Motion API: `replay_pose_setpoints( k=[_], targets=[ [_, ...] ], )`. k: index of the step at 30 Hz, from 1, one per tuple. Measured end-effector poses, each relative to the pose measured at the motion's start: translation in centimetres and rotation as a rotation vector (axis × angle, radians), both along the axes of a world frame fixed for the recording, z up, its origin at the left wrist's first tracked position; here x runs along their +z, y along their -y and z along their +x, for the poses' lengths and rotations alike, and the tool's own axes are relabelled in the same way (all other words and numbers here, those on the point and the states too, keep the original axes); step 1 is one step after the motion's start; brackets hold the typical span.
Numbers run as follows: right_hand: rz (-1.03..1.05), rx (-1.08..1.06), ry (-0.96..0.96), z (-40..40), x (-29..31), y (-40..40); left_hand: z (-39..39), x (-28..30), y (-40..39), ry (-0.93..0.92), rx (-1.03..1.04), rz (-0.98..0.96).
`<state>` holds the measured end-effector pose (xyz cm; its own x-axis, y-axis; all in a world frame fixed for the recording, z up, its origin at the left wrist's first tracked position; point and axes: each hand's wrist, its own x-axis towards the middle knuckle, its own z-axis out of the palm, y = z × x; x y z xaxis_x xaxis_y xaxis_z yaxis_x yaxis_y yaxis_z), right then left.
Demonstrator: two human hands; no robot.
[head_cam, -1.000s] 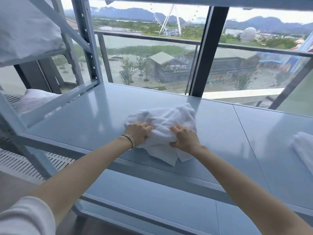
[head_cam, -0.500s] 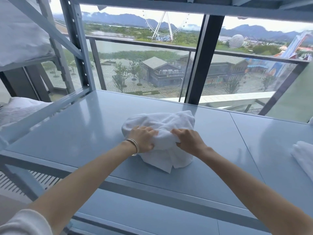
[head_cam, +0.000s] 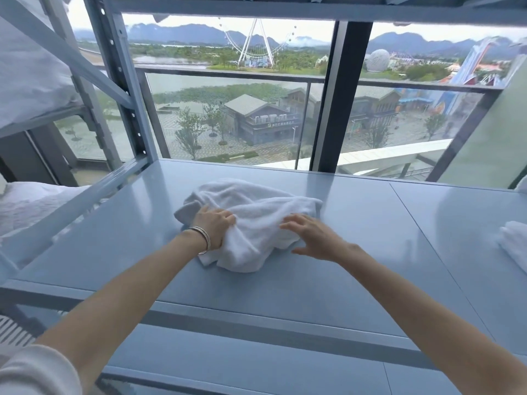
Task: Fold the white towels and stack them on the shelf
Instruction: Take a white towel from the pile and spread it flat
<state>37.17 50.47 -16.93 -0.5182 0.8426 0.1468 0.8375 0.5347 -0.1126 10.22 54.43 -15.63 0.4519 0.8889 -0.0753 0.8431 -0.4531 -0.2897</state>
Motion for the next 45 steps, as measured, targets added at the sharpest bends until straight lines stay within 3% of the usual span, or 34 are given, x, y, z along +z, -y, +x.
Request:
replay_pose_setpoints(
  k=[4,6,9,12,18,21,26,32,38,42,45],
  targets=[
    [0.045,-0.112,0.159,-1.4,0.0,-1.7,1.5,1.0,1.9,-0.009,-0.088,-0.161],
    [0.059,-0.107,0.176,-2.6,-0.2,-2.1,2.4,0.4,2.8,0.023,-0.131,-0.111],
    [0.170,-0.073,0.023,-3.8,-1.4,-2.0,1.9,-1.0,2.9,0.100,-0.293,0.076],
    [0.228,-0.099,-0.134,-4.1,-1.5,-1.2,0.2,-1.5,2.5,0.389,-0.433,0.159],
    [0.158,-0.065,-0.490,-4.7,1.5,-0.3,1.0,2.4,1.9,0.806,-0.140,0.123],
    [0.213,0.049,-0.473,-5.7,3.2,0.7,2.8,3.7,1.7,0.997,-0.126,0.189],
    [0.498,0.028,-0.386,-5.8,6.3,0.7,4.9,3.6,1.5,0.958,-0.037,0.236],
    [0.494,-0.119,-0.424,-1.5,8.7,1.4,4.1,2.8,1.4,0.799,-0.130,0.355],
    [0.455,-0.400,0.007,1.5,7.4,1.9,4.1,2.9,0.8,0.703,-0.226,0.433],
    [0.468,-0.294,0.022,-1.2,5.9,2.6,6.8,5.4,2.1,0.802,-0.332,0.513],
    [0.490,-0.301,-0.001,-1.9,7.1,2.9,8.2,6.9,3.1,0.779,-0.277,0.432]
  ],
)
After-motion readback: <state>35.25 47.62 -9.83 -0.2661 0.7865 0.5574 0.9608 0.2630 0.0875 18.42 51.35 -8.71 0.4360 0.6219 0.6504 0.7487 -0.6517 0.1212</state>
